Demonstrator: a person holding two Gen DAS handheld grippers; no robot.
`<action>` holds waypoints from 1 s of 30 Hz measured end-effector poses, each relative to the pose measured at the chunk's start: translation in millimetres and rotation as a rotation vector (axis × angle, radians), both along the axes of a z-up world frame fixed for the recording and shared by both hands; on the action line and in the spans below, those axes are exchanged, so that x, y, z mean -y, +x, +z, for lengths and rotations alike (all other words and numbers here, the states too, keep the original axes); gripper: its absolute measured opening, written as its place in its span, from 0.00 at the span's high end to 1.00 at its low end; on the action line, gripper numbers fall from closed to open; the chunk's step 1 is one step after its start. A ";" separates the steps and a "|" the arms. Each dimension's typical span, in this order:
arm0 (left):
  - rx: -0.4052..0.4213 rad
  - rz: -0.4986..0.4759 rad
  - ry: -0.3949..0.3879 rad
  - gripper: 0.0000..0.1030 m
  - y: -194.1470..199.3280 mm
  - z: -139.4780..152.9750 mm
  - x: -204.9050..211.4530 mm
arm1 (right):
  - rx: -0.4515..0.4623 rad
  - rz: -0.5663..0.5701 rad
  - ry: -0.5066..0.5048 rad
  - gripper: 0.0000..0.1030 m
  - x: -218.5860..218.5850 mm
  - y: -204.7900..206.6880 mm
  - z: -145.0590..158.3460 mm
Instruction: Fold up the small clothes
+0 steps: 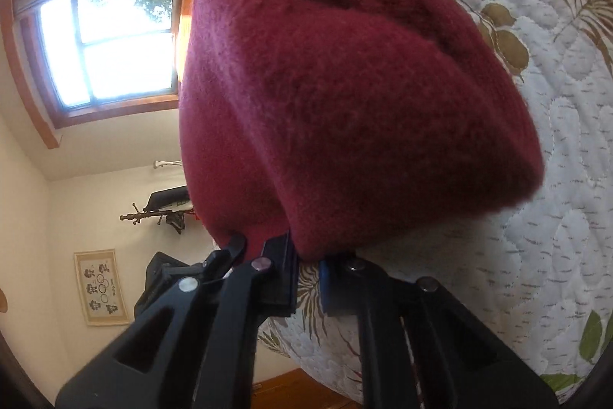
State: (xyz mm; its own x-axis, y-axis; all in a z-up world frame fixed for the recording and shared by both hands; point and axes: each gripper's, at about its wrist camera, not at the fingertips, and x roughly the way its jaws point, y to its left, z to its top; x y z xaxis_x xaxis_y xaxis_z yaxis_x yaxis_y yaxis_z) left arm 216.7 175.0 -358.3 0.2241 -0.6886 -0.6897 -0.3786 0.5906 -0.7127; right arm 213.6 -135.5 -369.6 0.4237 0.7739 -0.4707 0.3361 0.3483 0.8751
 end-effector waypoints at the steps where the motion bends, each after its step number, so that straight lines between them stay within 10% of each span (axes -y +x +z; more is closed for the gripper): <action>1: -0.002 -0.008 -0.004 0.60 1.0 1.0 0.0 | 0.036 0.016 0.009 0.88 3.1 2.1 9.7; 4: 0.000 -0.047 -0.017 0.58 6.2 8.3 1.0 | 0.122 0.078 -0.031 0.59 22.5 0.8 49.7; 11: -0.022 -0.052 -0.041 0.57 3.8 -0.6 -4.7 | 0.220 0.157 -0.275 0.55 67.1 39.0 94.0; 15: -0.018 -0.074 -0.005 0.57 4.7 1.6 0.5 | 0.157 0.255 -0.424 0.86 63.2 63.8 49.0; 24: -0.006 -0.125 0.008 0.48 7.5 15.0 13.5 | 0.123 0.159 -0.217 0.66 134.4 75.0 41.0; 28: 0.017 -0.179 -0.058 0.34 -4.3 34.1 11.0 | 0.097 0.175 0.037 0.16 160.0 105.8 13.2; 30: 0.096 -0.224 -0.091 0.26 -5.2 57.0 5.0 | 0.086 0.192 0.121 0.13 163.0 123.7 -2.6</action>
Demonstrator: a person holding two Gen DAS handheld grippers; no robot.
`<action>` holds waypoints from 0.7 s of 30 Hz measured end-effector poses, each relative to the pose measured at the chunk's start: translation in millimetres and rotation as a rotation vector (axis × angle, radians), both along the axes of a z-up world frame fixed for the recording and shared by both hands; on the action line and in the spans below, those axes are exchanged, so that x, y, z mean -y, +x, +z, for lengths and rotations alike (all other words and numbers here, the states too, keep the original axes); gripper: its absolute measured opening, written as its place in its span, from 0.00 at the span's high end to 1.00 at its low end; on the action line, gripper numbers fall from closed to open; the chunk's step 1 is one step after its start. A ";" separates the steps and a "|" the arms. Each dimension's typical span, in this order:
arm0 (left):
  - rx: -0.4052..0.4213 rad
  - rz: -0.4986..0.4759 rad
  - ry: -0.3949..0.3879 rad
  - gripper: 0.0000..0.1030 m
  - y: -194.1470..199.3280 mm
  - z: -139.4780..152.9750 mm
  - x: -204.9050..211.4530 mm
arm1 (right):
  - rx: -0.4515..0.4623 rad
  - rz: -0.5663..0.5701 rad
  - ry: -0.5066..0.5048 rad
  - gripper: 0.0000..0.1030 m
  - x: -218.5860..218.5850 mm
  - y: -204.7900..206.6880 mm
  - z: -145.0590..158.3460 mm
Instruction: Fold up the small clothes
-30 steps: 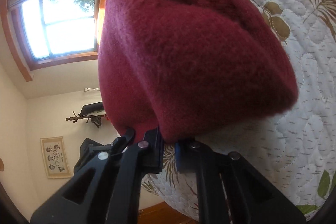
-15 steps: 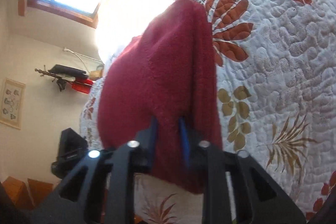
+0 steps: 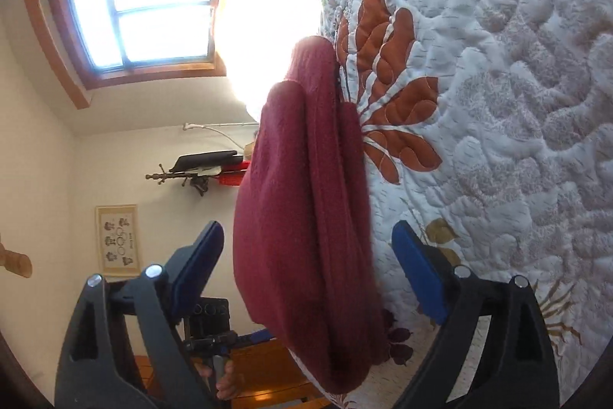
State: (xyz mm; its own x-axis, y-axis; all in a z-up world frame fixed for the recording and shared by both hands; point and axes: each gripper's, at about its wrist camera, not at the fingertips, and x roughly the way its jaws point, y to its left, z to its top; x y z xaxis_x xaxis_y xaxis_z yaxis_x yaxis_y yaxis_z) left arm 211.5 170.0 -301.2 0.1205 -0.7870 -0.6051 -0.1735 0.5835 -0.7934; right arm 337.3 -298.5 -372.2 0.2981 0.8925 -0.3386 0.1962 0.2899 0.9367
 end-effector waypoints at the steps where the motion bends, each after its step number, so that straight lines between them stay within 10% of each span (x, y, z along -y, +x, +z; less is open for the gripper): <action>1: 0.032 -0.004 -0.001 0.20 1.3 10.3 -6.4 | -0.008 0.013 0.028 0.13 4.5 9.1 -8.8; 8: 0.060 0.006 0.043 0.15 58.2 1.3 -38.8 | 0.006 0.164 0.019 0.12 -13.1 45.7 -15.1; 21: 0.057 -0.261 -0.037 0.13 102.0 -18.6 32.8 | 0.085 0.267 -0.015 0.12 -45.5 63.1 18.6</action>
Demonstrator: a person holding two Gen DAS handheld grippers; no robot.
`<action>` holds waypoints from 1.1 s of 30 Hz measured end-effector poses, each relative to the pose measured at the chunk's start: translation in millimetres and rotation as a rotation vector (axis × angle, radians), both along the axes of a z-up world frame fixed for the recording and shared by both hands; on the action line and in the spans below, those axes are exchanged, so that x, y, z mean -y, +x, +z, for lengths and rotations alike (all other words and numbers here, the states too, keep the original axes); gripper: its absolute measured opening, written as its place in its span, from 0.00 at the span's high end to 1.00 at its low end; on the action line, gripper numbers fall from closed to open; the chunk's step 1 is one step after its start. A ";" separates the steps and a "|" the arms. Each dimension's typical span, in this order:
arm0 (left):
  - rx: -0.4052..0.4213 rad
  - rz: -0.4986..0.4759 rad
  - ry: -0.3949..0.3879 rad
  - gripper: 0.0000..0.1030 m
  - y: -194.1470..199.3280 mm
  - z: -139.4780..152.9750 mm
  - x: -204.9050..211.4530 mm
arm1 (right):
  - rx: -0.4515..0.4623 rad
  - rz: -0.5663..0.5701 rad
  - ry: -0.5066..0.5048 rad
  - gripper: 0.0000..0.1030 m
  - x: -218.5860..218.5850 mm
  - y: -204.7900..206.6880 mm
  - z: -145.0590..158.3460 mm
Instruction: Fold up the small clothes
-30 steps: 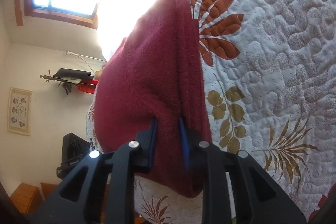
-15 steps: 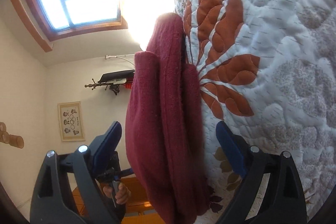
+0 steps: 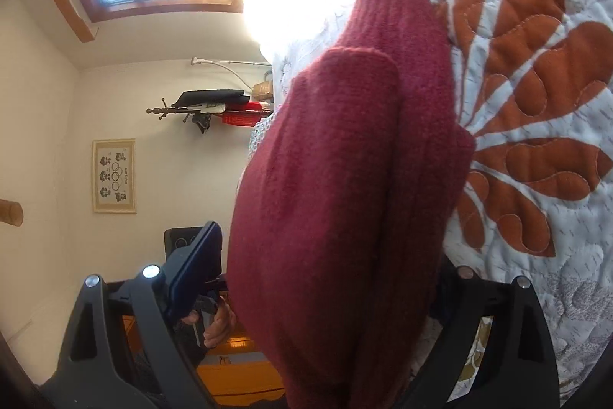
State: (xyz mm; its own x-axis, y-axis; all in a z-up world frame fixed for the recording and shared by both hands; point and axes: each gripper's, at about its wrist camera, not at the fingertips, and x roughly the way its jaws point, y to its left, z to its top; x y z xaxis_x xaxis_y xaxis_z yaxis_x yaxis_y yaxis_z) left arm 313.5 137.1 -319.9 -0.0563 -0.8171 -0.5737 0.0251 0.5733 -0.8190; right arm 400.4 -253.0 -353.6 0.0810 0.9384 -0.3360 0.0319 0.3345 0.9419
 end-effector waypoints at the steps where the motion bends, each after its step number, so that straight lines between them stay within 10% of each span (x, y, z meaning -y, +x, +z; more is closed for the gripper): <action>1: -0.009 -0.001 0.004 0.12 1.3 -4.6 1.0 | -0.008 0.002 -0.003 0.12 -2.5 4.8 -2.7; 6: -0.084 0.069 -0.010 0.14 11.5 -22.7 4.2 | -0.036 -0.015 -0.018 0.17 -13.1 14.3 -9.3; 7: -0.082 0.071 -0.010 0.16 11.4 -21.8 6.5 | -0.016 -0.012 -0.018 0.32 -16.2 12.4 -2.9; 8: -0.085 0.067 0.001 0.30 11.7 -21.8 8.1 | -0.012 -0.009 -0.028 0.52 -18.9 10.5 0.3; 11: -0.107 0.066 0.007 0.48 15.2 -22.9 9.1 | -0.006 -0.024 -0.054 0.58 -22.8 10.3 6.3; 23: 0.014 0.032 -0.028 0.56 -5.8 39.8 -17.5 | 0.133 -0.061 -0.096 0.63 -66.6 -15.8 93.0; 33: 0.122 0.127 0.044 0.55 -143.3 60.3 -152.6 | 0.205 0.148 -0.084 0.59 -211.9 -111.7 108.5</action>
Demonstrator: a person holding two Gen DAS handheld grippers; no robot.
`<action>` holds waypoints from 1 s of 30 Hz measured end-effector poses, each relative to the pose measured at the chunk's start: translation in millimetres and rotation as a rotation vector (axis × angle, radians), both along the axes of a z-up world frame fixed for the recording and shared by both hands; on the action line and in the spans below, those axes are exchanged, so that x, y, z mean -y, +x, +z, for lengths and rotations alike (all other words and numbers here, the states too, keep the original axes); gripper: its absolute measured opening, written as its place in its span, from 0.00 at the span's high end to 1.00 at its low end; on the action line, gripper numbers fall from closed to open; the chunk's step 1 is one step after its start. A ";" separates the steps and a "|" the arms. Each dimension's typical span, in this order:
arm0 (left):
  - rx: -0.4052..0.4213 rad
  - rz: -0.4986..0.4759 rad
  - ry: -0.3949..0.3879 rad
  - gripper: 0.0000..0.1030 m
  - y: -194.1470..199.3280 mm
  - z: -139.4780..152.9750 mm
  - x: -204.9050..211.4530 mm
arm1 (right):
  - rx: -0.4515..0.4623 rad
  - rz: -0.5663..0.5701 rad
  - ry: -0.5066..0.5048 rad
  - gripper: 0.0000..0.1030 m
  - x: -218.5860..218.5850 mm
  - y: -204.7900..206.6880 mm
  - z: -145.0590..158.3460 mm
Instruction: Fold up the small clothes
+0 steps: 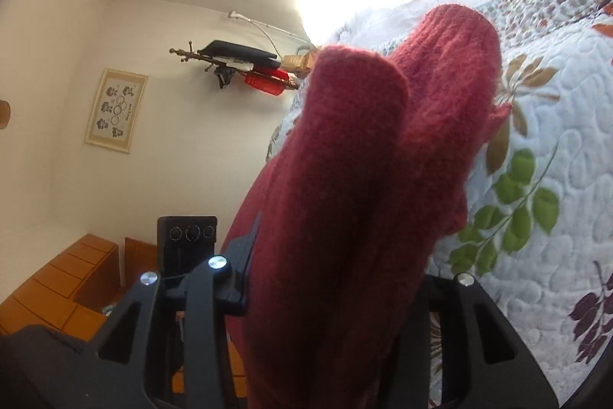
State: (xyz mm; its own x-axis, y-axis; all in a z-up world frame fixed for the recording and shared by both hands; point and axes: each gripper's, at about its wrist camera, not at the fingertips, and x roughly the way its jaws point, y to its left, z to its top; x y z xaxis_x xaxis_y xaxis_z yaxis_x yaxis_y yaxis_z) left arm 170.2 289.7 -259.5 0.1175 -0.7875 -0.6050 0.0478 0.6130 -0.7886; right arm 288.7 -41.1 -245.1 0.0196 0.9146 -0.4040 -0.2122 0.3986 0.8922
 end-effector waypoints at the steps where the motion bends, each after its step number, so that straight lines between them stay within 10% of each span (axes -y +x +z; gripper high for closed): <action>1: -0.014 0.019 0.025 0.51 -9.1 -11.9 -10.9 | -0.028 0.020 -0.032 0.50 -13.8 -9.1 -13.5; 5: -0.195 0.150 0.166 0.28 -32.2 -87.9 -36.3 | -0.080 0.025 -0.308 0.29 -43.5 -32.2 -47.1; 10: -0.091 0.205 0.070 0.22 -50.9 -56.0 -42.6 | -0.012 -0.218 -0.323 0.23 22.8 -66.4 7.0; 18: 0.144 0.311 0.006 0.22 -86.6 4.2 -83.3 | 0.055 -0.232 -0.389 0.44 20.3 -50.7 18.0; 21: 0.199 0.244 -0.060 0.22 -78.6 16.8 -61.0 | 0.040 -0.212 -0.420 0.90 6.1 -35.1 -0.8; 30: 0.010 0.117 -0.038 0.22 -57.8 -46.4 -6.5 | 0.072 -0.243 -0.577 0.90 -10.7 -21.0 -35.2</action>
State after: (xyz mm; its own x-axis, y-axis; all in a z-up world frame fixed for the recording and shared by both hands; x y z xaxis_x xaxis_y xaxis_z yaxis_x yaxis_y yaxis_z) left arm 112.4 296.2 -306.0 0.2157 -0.7904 -0.5734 -0.0137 0.5847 -0.8111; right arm 267.7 -30.4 -280.3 0.2449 0.5160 -0.8208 -0.1062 0.8558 0.5063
